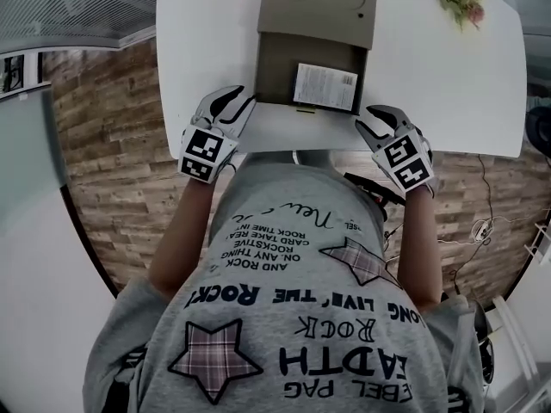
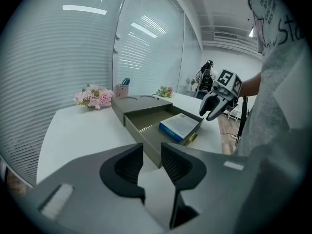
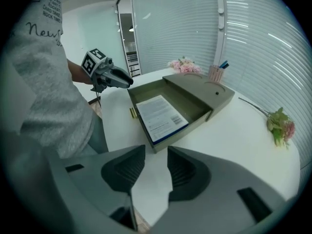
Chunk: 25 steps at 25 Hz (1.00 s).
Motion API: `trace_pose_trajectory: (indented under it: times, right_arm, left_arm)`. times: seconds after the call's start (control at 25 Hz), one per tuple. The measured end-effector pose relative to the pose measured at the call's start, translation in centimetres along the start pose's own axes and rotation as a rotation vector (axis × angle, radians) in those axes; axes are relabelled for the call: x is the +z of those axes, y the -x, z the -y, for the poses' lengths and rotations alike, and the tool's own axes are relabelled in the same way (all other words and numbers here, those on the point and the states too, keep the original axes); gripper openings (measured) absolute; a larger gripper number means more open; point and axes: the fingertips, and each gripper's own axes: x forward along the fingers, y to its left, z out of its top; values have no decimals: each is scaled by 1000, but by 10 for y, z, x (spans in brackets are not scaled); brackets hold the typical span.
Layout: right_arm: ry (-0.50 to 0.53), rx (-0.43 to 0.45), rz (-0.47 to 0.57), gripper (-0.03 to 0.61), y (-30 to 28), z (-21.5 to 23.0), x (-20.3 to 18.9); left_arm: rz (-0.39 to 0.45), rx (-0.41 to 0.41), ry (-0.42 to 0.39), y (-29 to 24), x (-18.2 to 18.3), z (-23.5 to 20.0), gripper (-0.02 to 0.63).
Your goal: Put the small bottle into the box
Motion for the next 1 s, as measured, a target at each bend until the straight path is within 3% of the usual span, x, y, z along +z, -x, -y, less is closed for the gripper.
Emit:
trace_pose_trajectory:
  times: [0.2, 0.56, 0.76, 1.0]
  right_arm:
    - [-24, 0, -5, 130, -8, 1, -2]
    - [-24, 17, -13, 130, -12, -3, -2]
    - [-29, 21, -15, 130, -13, -2, -3]
    - [-31, 28, -20, 130, -17, -2, -3]
  left_arm:
    - [48, -6, 16, 1, -4, -3, 114]
    - [46, -32, 42, 5, -11, 0, 120]
    - [97, -101, 24, 7, -3, 8, 138]
    - [1, -136, -22, -7, -21, 15, 161]
